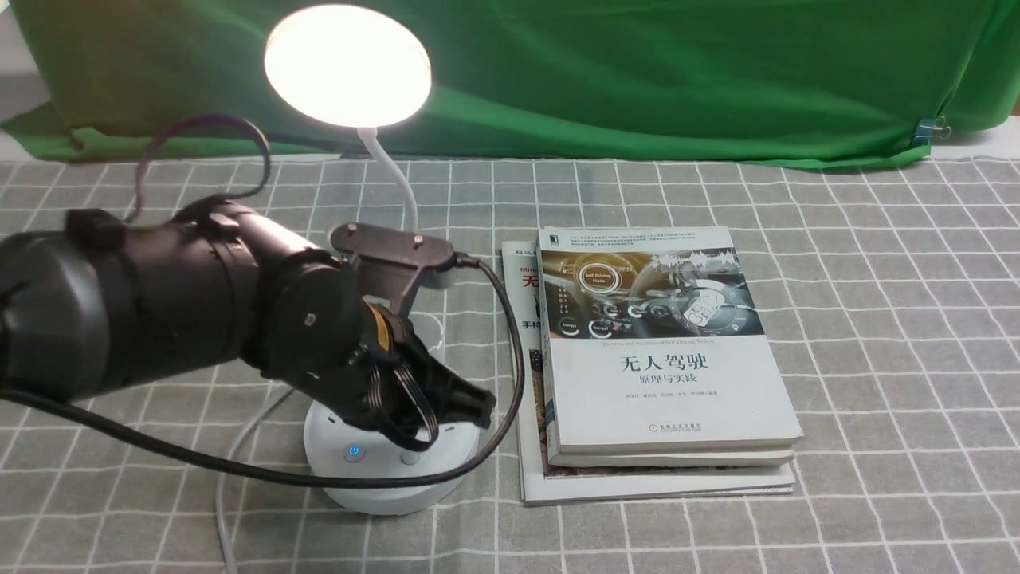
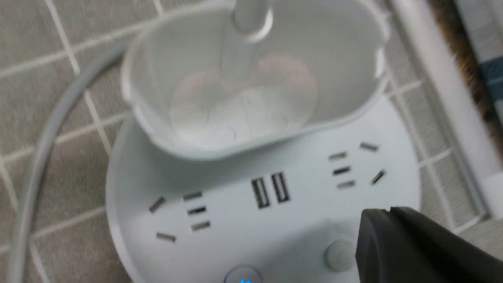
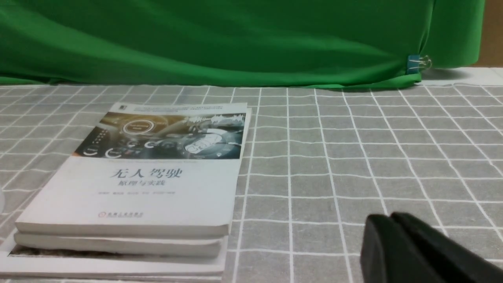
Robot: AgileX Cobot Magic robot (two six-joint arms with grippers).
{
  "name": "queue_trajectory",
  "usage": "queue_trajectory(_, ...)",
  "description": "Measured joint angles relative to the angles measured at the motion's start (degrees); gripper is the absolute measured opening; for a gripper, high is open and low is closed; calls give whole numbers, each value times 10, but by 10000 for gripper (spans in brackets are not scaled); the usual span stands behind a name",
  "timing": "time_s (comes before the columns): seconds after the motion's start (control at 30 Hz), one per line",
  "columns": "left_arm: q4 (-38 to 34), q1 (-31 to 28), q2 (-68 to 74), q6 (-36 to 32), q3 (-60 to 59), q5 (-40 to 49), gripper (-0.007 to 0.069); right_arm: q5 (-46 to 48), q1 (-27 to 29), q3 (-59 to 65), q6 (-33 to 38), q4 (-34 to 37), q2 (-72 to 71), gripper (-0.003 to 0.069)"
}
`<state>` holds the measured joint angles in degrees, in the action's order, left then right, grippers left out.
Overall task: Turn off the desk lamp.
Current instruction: Use the left arm to press the button switch on the lamp holder
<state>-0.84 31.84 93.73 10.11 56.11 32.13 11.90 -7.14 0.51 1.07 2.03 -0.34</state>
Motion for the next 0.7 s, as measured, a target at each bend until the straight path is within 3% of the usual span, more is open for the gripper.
queue_trajectory(0.4,-2,0,44,-1,5,16,-1,0,0,0,0,0,0,37)
queue_trajectory(0.7,-3,0,-38,0,-2,29,-1,0,0,0,0,0,0,37)
